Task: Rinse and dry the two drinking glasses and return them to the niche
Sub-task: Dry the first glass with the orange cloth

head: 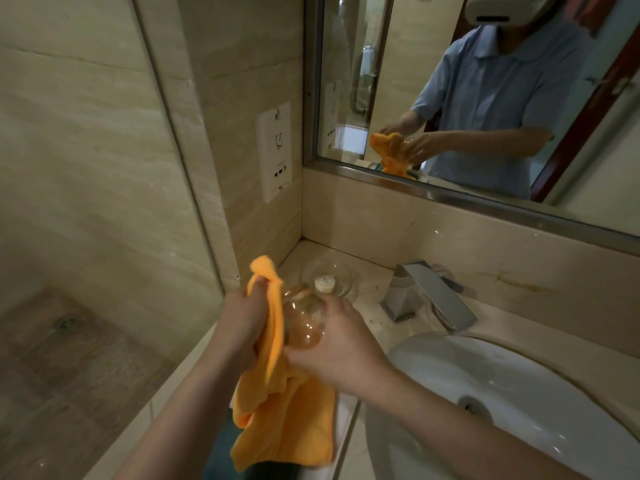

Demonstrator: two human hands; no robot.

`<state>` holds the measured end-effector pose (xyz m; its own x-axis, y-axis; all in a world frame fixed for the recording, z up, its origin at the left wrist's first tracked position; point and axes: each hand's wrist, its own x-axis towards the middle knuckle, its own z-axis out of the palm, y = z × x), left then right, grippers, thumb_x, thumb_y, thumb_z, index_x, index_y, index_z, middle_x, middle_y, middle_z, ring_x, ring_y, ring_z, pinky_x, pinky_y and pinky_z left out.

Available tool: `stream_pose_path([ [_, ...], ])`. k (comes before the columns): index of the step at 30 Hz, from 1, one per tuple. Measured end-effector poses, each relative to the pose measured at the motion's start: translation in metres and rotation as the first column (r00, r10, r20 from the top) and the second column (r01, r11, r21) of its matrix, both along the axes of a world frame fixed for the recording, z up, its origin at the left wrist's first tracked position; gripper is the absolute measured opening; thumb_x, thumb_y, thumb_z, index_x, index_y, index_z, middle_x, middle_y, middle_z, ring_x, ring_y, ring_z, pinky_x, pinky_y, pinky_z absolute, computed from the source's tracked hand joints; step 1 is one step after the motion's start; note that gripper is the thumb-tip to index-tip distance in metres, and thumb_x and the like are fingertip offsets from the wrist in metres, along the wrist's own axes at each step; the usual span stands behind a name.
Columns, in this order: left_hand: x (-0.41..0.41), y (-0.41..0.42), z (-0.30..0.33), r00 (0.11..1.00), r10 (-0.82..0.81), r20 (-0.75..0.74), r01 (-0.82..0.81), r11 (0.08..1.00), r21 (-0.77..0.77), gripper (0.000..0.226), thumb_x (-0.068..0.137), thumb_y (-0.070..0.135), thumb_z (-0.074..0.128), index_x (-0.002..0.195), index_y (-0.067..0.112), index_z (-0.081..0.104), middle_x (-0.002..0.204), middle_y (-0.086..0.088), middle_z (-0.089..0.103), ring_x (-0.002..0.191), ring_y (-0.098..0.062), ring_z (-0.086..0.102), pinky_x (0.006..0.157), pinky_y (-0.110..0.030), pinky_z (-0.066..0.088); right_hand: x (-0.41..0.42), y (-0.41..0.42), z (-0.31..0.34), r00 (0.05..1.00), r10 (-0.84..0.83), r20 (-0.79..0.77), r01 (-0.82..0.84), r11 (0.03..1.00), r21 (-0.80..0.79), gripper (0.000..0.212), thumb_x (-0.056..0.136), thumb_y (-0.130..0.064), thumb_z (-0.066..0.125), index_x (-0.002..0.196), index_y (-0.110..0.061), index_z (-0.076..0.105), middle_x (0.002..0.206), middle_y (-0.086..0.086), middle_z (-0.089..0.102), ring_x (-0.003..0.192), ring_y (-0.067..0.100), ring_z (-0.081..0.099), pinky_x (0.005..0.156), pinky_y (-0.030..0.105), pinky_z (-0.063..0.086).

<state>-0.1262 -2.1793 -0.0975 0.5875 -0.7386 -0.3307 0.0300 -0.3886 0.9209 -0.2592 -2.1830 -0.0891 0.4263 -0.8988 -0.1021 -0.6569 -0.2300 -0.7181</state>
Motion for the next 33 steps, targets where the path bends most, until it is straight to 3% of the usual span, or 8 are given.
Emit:
stream_pose_path([
  [2, 0.003, 0.007, 0.005, 0.995, 0.075, -0.060, -0.081, 0.990, -0.118, 0.039, 0.096, 0.040, 0.039, 0.085, 0.010, 0.061, 0.072, -0.013, 0.060, 0.062, -0.023, 0.063, 0.060, -0.039, 0.058, -0.006, -0.006, 0.007, 0.916, -0.243, 0.318, 0.060, 0.869, 0.491, 0.028, 0.074, -0.042, 0.070, 0.095, -0.024, 0.066, 0.097, -0.003, 0.066, 0.093, 0.013, 0.060, 0.094, 0.037, 0.051],
  [4, 0.002, 0.018, 0.012, 0.985, 0.046, -0.169, -0.085, 0.969, -0.233, 0.037, 0.096, 0.039, 0.039, 0.078, 0.014, 0.059, 0.067, -0.012, 0.059, 0.050, -0.016, 0.061, 0.039, -0.026, 0.051, -0.011, -0.010, 0.005, 0.686, -0.552, 0.474, -0.049, 0.615, 0.787, 0.045, 0.071, -0.042, 0.070, 0.103, -0.012, 0.063, 0.104, 0.010, 0.068, 0.091, 0.020, 0.064, 0.092, 0.038, 0.051],
  [7, -0.001, 0.033, 0.013, 0.981, -0.095, -0.168, 0.033, 0.941, -0.336, 0.033, 0.092, 0.044, 0.040, 0.083, 0.023, 0.063, 0.065, -0.005, 0.067, 0.064, -0.020, 0.065, 0.056, -0.033, 0.055, -0.007, -0.010, -0.004, 0.319, -0.800, 0.509, -0.235, 0.453, 0.860, 0.071, 0.061, -0.040, 0.071, 0.118, -0.002, 0.055, 0.105, 0.018, 0.068, 0.088, 0.028, 0.068, 0.083, 0.041, 0.053],
  [9, -0.006, 0.041, 0.008, 0.980, -0.196, -0.034, 0.171, 0.917, -0.361, 0.032, 0.087, 0.049, 0.040, 0.088, 0.030, 0.065, 0.071, -0.003, 0.071, 0.075, -0.024, 0.067, 0.072, -0.039, 0.055, 0.000, -0.005, -0.007, 0.248, -0.819, 0.518, -0.305, 0.441, 0.844, 0.071, 0.063, -0.043, 0.072, 0.119, -0.003, 0.057, 0.097, 0.017, 0.070, 0.079, 0.029, 0.070, 0.070, 0.041, 0.056],
  [15, -0.012, 0.040, -0.005, 0.636, -0.402, 0.659, 0.699, 0.662, -0.270, 0.048, 0.086, 0.048, 0.041, 0.131, 0.057, 0.026, 0.141, 0.037, 0.019, 0.132, 0.016, 0.021, 0.104, -0.001, 0.021, -0.004, 0.002, -0.011, 0.340, -0.732, 0.591, -0.280, 0.521, 0.806, 0.061, 0.059, -0.035, 0.076, 0.110, -0.003, 0.066, 0.101, 0.015, 0.071, 0.100, 0.030, 0.064, 0.090, 0.040, 0.049],
  [21, -0.001, 0.027, 0.001, 0.395, -0.185, 0.900, 0.756, 0.622, -0.204, 0.042, 0.083, 0.027, 0.048, 0.125, 0.024, 0.048, 0.125, 0.010, 0.050, 0.119, 0.003, 0.042, 0.099, -0.004, 0.033, -0.007, 0.009, -0.003, 0.622, -0.543, 0.565, -0.244, 0.551, 0.798, 0.062, 0.063, -0.042, 0.068, 0.116, -0.012, 0.061, 0.101, 0.009, 0.072, 0.103, 0.024, 0.062, 0.085, 0.036, 0.047],
  [26, -0.013, 0.027, 0.004, 0.602, -0.170, 0.780, 0.609, 0.729, -0.312, 0.039, 0.081, 0.030, 0.056, 0.120, 0.033, 0.056, 0.105, 0.031, 0.052, 0.092, 0.029, 0.048, 0.078, 0.006, 0.037, -0.002, 0.014, -0.009, 0.545, -0.572, 0.612, -0.142, 0.657, 0.740, 0.068, 0.056, -0.044, 0.072, 0.117, -0.016, 0.061, 0.106, 0.008, 0.070, 0.101, 0.022, 0.063, 0.085, 0.035, 0.047],
  [33, -0.010, 0.024, 0.005, 0.934, -0.325, 0.150, 0.345, 0.928, -0.143, 0.022, 0.085, 0.003, 0.057, 0.066, 0.013, 0.065, 0.057, -0.003, 0.063, 0.058, -0.020, 0.058, 0.056, -0.030, 0.045, 0.006, 0.018, -0.020, 0.626, -0.453, 0.635, 0.046, 0.834, 0.550, 0.088, 0.038, -0.049, 0.079, 0.117, -0.031, 0.047, 0.113, -0.004, 0.066, 0.108, 0.017, 0.061, 0.101, 0.049, 0.044],
])
